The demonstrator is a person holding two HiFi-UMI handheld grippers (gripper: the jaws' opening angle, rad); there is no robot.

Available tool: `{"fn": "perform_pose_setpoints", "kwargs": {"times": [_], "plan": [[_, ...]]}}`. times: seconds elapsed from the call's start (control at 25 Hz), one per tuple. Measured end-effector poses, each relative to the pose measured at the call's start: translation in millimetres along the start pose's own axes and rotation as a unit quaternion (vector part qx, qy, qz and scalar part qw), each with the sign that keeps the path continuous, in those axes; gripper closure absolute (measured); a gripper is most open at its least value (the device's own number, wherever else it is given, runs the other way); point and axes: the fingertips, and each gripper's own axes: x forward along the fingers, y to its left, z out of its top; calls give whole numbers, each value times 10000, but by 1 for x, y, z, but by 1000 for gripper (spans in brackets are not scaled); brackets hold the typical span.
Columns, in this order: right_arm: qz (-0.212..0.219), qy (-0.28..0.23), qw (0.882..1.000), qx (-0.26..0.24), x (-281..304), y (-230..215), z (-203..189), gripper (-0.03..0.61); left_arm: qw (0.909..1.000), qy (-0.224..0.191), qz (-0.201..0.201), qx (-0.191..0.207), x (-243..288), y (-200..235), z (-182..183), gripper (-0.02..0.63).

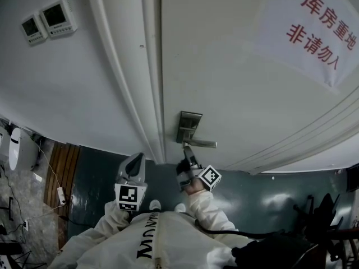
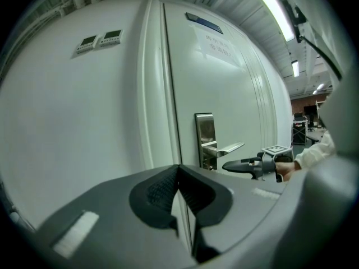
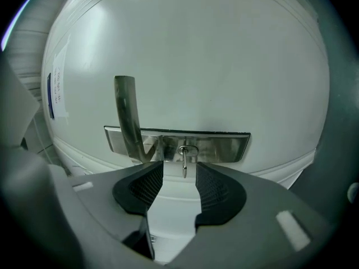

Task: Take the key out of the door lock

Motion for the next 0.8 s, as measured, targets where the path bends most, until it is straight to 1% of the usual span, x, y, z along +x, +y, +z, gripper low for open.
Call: {"fn": "perform_pose_setpoints", "kwargs": {"times": [0.36, 0.48, 0.6, 0.8], "plan": [[75, -113, 9998, 175, 14, -6, 8, 419, 9999, 57, 87, 11, -6, 8, -3, 614], [100, -151, 9996, 221, 22, -8, 10, 439, 9999, 73, 106, 18, -6, 10, -4, 614], [102, -157, 9994, 304, 28, -8, 10, 443, 9999, 83, 98, 9, -6, 9, -5, 614], [128, -188, 9988, 423, 32, -8, 11, 483, 9999, 106, 94, 12, -4, 8, -6, 614]]}}
